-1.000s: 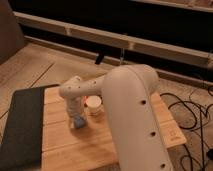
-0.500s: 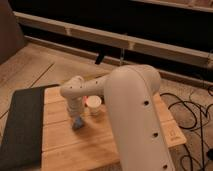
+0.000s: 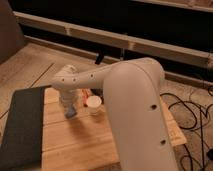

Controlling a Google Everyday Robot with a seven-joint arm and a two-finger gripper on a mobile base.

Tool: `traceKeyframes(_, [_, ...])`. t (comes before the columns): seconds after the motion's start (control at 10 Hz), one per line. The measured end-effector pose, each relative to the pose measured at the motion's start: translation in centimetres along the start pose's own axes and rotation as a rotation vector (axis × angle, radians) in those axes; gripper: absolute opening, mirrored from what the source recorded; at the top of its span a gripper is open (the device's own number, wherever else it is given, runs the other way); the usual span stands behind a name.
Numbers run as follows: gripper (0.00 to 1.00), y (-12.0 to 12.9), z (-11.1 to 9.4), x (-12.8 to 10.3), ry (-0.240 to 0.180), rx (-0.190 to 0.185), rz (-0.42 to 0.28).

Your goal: Place the white sponge in the ceramic bowl

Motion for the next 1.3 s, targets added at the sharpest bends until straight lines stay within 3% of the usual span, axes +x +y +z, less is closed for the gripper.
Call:
traceKeyframes(0.3, [0.0, -0.8, -5.7, -1.7, -0.101, 0.049, 0.0])
traceKeyframes(0.6, [0.0, -3.7, -10.6, -1.5, -0.157, 0.122, 0.037])
traceKeyframes(0.7, [0.0, -4.8, -11.4, -1.2, -0.164, 0.142, 0.052])
traceKeyframes(1.3, [0.0, -4.6, -11.2, -1.3, -0.162, 0.133, 0.056])
